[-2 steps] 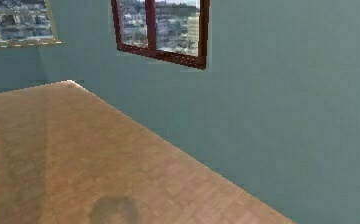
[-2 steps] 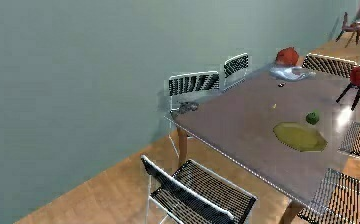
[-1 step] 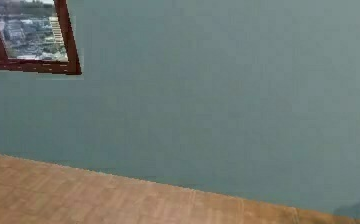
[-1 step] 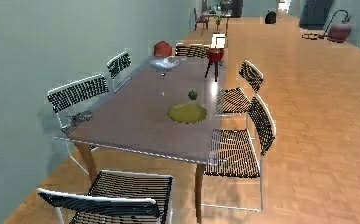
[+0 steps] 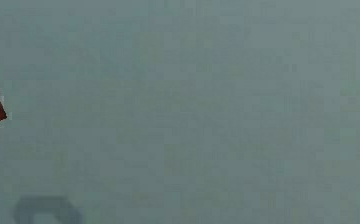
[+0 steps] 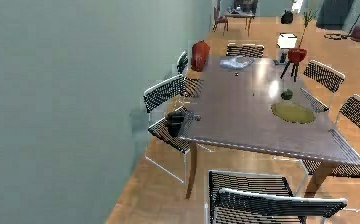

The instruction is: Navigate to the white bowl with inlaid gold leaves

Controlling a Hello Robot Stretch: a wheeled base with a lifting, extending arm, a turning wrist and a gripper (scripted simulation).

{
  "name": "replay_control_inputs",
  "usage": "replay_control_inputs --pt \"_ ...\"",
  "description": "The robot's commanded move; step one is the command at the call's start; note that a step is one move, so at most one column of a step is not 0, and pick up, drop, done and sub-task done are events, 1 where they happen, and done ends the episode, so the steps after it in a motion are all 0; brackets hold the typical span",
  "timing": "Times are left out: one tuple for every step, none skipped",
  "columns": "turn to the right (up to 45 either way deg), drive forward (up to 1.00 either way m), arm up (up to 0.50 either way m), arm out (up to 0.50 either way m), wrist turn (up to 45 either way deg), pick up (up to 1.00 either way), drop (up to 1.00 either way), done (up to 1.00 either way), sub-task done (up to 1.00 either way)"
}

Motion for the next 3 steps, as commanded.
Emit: replay_control_inputs --pt "45.0 0.0 0.0 0.0 0.0 0.0 0.0 0.0 0.0" --pt "30.0 0.0 0.0 0.0 0.0 0.0 0.0 0.0 0.0" --pt "0.0 0.4 0.0 0.0 0.0 0.0 0.0 0.0 0.0"
